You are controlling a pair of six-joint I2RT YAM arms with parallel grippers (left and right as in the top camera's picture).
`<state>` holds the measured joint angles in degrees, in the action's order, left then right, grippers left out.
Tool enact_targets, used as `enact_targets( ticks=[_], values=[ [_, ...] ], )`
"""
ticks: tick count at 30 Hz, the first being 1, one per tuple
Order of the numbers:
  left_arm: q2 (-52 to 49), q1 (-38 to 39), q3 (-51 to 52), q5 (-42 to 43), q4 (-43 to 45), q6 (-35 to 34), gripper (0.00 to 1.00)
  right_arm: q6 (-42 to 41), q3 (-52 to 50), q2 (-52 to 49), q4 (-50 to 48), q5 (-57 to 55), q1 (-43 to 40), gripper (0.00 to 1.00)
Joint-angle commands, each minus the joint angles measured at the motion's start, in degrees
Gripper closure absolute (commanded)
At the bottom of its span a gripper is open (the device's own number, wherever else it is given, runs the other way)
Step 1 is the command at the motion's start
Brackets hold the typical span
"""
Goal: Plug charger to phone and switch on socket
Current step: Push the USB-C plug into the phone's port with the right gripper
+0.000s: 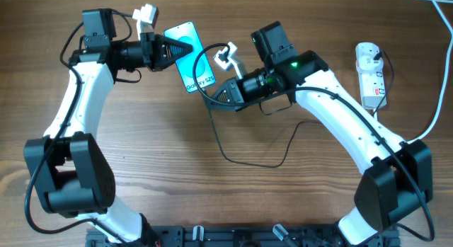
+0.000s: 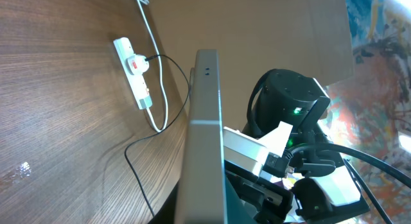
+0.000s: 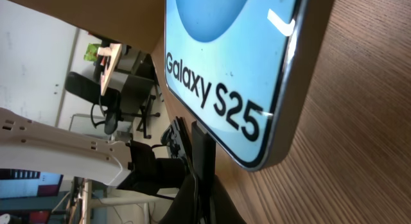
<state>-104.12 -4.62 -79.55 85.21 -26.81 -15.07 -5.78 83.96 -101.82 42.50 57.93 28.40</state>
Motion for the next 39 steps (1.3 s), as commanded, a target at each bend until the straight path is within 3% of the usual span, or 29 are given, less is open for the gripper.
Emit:
enact_targets(
  ticks=[1, 27, 34, 39],
  values=[
    [0.92, -0.26, -0.04, 2.23, -0.07, 1.4, 0.96, 1.05, -0.11, -0.09, -0.33, -0.76, -0.13, 0.96],
    [0.92, 1.38, 1.18, 2.23, -1.11, 1.42, 0.96, -12.83, -0.09, -0.09, -17.9, -0.85, -0.72, 0.95],
    [0.92, 1.36, 1.77, 2.21, -0.9, 1.42, 0.96, -11.93, -0.09, -0.09, -14.53, -1.11, -0.72, 0.95],
    [0.92, 1.25, 1.77, 0.55, -0.92, 1.4, 0.96, -6.45, -0.09, -0.09, -7.41, -2.23, -0.72, 0.91]
  ],
)
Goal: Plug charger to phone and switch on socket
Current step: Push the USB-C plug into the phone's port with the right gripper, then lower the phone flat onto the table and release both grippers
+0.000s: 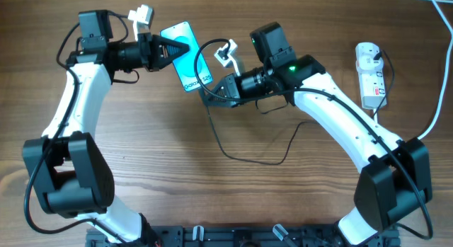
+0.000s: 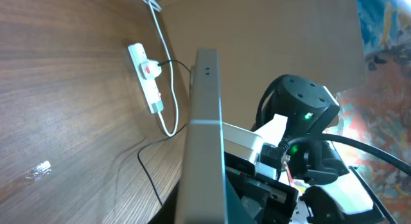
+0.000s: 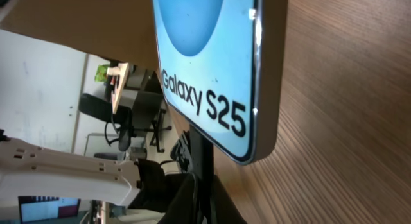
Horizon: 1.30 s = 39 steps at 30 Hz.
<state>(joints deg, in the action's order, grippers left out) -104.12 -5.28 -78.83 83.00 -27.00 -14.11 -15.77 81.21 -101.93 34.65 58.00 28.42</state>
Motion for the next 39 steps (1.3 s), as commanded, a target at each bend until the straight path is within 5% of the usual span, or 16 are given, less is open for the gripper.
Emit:
enact_targets(
  ticks=[1, 2, 5, 10, 14, 19, 26, 39],
  values=[
    [0.92, 1.9, 1.05, 2.32, -0.72, 0.44, 0.96, 4.39, 2.67, 0.02, 1.22, -2.45, -0.74, 0.88],
    [0.92, 1.9, 1.05, 1.86, -0.74, 0.44, 0.96, 5.42, 2.67, 0.02, 2.19, -2.99, -0.74, 0.84],
    [0.92, 1.92, 1.05, -4.85, -2.93, 0.46, 0.96, 6.67, 2.67, 0.02, 3.91, -5.46, -1.09, 0.49],
    [0.92, 2.03, 1.05, -20.26, -10.43, 0.5, 0.96, 6.78, 2.67, 0.02, 4.81, -5.49, -3.76, 0.38],
    [0.35, 2.58, 1.05, -30.4, -14.84, 0.5, 0.96, 6.67, 2.67, 0.02, 5.57, -6.47, -6.71, 0.36],
    [-5.18, 8.09, 1.05, -31.21, -19.61, 4.94, 0.96, 6.64, 2.67, 0.02, 6.01, -8.72, -8.2, 0.32],
    [-12.57, 12.41, 0.09, -35.6, -12.52, 2.82, 0.96, 6.75, 2.64, 0.02, 10.75, -13.05, -8.13, 0.31],
    [-22.25, 12.2, -8.37, -37.29, -12.63, 3.04, 0.96, 6.62, 2.64, 0.02, 12.79, -13.05, -7.65, 0.31]
  ],
)
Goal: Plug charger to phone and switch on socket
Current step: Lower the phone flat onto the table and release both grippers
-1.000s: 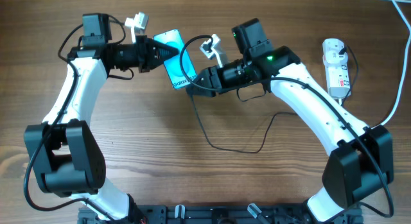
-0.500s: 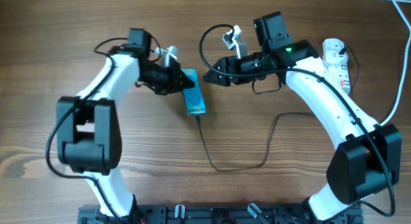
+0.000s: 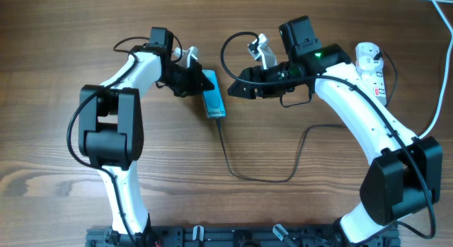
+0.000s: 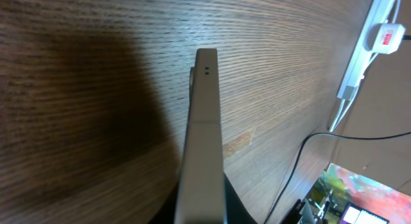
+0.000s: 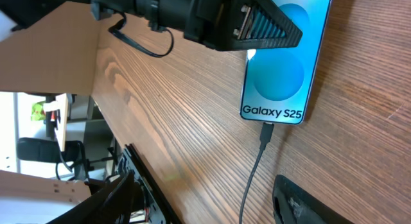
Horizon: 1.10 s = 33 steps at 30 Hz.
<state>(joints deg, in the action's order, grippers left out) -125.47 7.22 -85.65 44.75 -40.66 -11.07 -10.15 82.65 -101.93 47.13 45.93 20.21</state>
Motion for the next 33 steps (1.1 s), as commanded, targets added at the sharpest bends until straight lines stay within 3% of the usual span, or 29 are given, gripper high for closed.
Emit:
enact_targets(
  ticks=[1, 7, 12, 23, 24, 25, 29, 33],
  values=[
    [-0.94, -0.31, -1.55, 0.96, 1.29, -0.02, 0.96, 1.01, 1.2, 0.02, 0.31, -0.98, 1.16, 0.31],
    [-0.98, -0.15, -1.53, 0.9, 1.03, -0.02, 0.95, 0.94, 1.2, 0.02, 0.28, -2.91, 3.85, 0.31],
    [-0.98, -0.04, -1.53, -2.45, 0.04, -0.04, 0.83, 0.68, 1.2, 0.02, 0.37, -4.11, 3.89, 0.31],
    [-0.96, -0.11, -1.6, -6.08, -0.07, -0.02, 0.83, 0.57, 1.22, 0.02, 0.9, -6.1, 3.89, 0.3],
    [-0.59, -0.24, -2.56, -9.79, -1.55, -0.04, 0.7, 0.94, 1.22, 0.04, 1.4, -6.19, 3.87, 0.32],
    [0.11, -0.33, -3.78, -12.28, -3.65, 0.0, 0.68, 0.98, 1.29, 0.17, 2.08, -7.78, 3.72, 0.35],
    [7.89, -0.37, -9.16, -19.37, -10.23, 0.37, 0.68, 0.94, 1.51, 4.0, 5.16, -15.19, 1.95, 0.42],
    [22.4, -0.37, -10.38, -21.09, -9.07, 0.37, 0.61, 1.01, 1.51, 12.76, 7.85, -22.88, -0.76, 0.43]
  ],
)
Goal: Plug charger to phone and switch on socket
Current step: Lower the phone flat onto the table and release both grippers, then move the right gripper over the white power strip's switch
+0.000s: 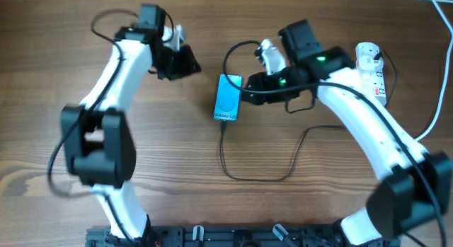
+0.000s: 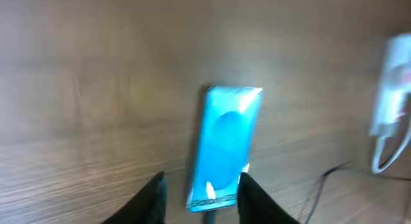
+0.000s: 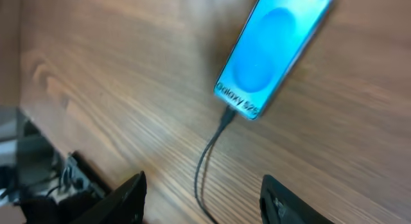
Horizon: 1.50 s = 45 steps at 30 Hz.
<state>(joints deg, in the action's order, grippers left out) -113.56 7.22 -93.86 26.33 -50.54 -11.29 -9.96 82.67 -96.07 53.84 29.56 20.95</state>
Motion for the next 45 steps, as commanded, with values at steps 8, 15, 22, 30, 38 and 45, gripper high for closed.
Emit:
enact_targets(
  ticks=[8, 15, 22, 30, 38, 45],
  values=[
    [30.47, -0.37, -2.14, -2.86, 0.15, 0.59, 0.11, 0.76, 1.49, 18.47, 6.25, -10.71, -3.5, 0.48],
    [32.0, -0.37, -1.99, -3.43, -1.66, 0.59, 0.0, -2.23, 1.53, 21.66, 6.25, -13.2, -16.39, 0.96],
    [31.95, -0.37, -1.99, -3.69, -1.66, 0.59, 0.0, -2.27, 12.85, 19.82, 5.62, -11.67, -40.15, 0.96],
    [31.95, -0.37, -1.99, -3.69, -1.66, 0.59, 0.0, -5.7, 13.33, 7.93, 0.35, -12.02, -55.49, 0.95],
    [31.95, -0.37, -1.99, -3.69, -1.66, 0.59, 0.0, -6.71, 13.33, -11.56, -2.54, -6.73, -57.29, 0.96],
    [31.95, -0.37, -1.99, -3.69, -1.66, 0.59, 0.0, -6.75, 13.2, -23.08, -5.92, -4.9, -56.06, 0.96]
  ],
)
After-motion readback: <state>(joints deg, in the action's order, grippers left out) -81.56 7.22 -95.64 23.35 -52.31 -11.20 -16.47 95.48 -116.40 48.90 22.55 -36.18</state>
